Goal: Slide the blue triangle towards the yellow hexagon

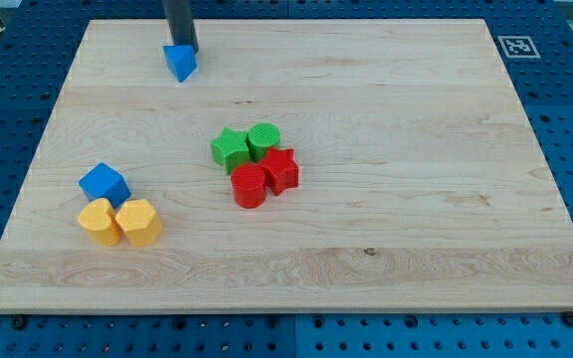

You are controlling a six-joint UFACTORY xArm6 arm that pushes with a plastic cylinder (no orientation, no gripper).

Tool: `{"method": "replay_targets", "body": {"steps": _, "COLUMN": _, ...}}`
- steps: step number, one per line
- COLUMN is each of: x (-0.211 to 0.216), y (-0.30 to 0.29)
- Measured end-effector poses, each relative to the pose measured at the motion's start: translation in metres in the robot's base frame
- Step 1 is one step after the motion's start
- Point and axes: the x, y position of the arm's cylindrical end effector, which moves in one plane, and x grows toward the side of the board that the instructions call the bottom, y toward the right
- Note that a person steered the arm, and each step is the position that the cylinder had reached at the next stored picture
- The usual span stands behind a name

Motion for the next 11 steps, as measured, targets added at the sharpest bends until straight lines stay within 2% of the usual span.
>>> {"method": "replay_targets", "body": {"steps": 2, "x": 0.029, "y": 0.002}}
{"method": "replay_targets", "body": {"steps": 4, "x": 0.029, "y": -0.045}}
{"method": "replay_targets", "body": {"steps": 7, "x": 0.061, "y": -0.033}}
{"method": "replay_targets", "body": {"steps": 8, "x": 0.062, "y": -0.062}}
{"method": "replay_targets", "body": {"steps": 11, "x": 0.114, "y": -0.015}}
